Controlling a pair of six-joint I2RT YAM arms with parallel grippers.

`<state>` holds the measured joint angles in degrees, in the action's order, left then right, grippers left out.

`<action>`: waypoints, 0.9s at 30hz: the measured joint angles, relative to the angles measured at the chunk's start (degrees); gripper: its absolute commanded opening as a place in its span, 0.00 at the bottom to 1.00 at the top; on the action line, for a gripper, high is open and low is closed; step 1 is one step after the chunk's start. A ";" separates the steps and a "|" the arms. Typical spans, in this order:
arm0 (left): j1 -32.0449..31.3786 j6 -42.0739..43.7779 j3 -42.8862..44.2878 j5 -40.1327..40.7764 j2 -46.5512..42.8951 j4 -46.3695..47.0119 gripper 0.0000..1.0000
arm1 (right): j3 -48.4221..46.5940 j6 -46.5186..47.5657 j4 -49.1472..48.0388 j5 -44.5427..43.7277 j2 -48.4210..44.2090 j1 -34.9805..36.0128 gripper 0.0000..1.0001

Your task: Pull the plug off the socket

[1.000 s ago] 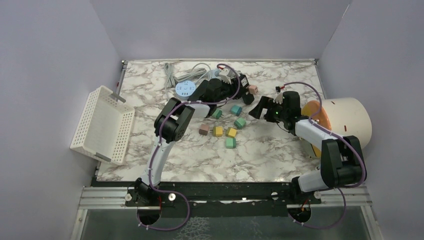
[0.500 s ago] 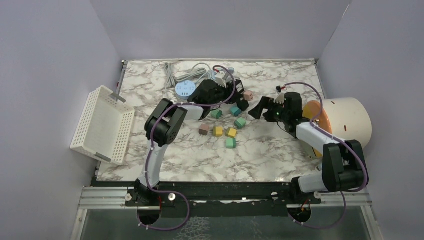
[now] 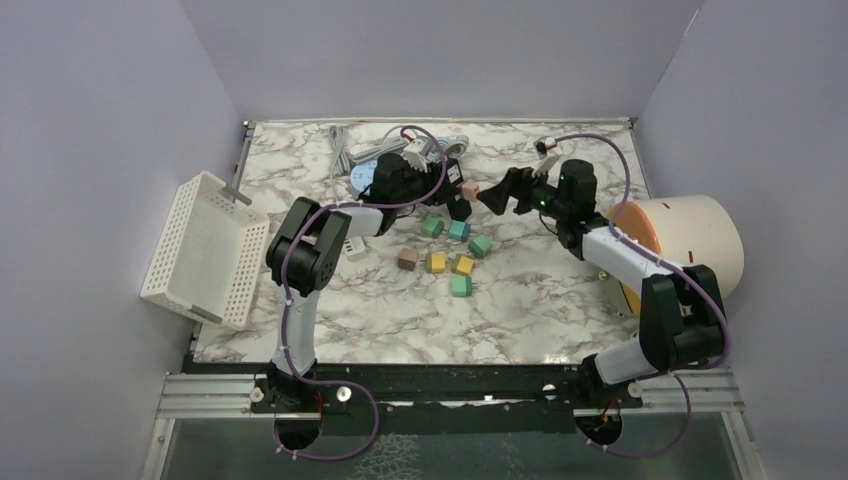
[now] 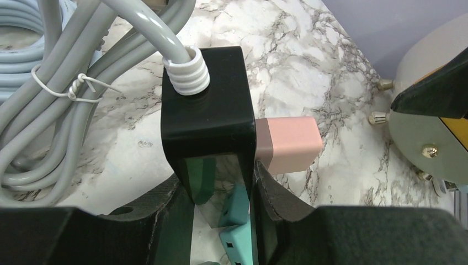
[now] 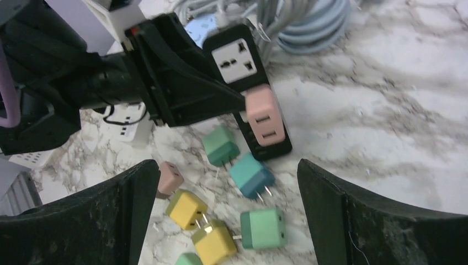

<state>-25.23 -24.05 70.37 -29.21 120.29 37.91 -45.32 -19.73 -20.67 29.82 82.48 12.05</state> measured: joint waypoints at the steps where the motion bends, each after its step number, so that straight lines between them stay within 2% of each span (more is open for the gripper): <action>1: 0.00 0.04 0.00 -0.15 -0.09 -0.22 0.00 | -1.51 0.35 -0.48 0.00 1.16 0.81 0.95; 5: 0.00 0.15 -0.02 -0.22 -0.20 -0.39 0.00 | -7.02 0.74 -3.08 0.11 7.08 2.67 0.80; 13: 0.00 0.15 0.02 -0.37 -0.22 -0.52 0.00 | -16.17 5.60 -1.75 0.83 18.78 2.97 0.73; 23: 0.13 0.11 1.44 -0.81 -0.22 -2.54 0.00 | -17.73 10.38 0.94 1.14 22.62 5.68 0.60; 27: 0.46 0.11 1.53 -1.25 -0.22 -3.21 0.00 | -17.64 10.64 0.98 0.52 24.09 6.10 0.43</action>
<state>-24.77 -23.94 71.90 -30.46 120.07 34.70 -62.96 -9.08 -19.68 30.35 106.56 18.15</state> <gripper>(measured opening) 0.368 0.547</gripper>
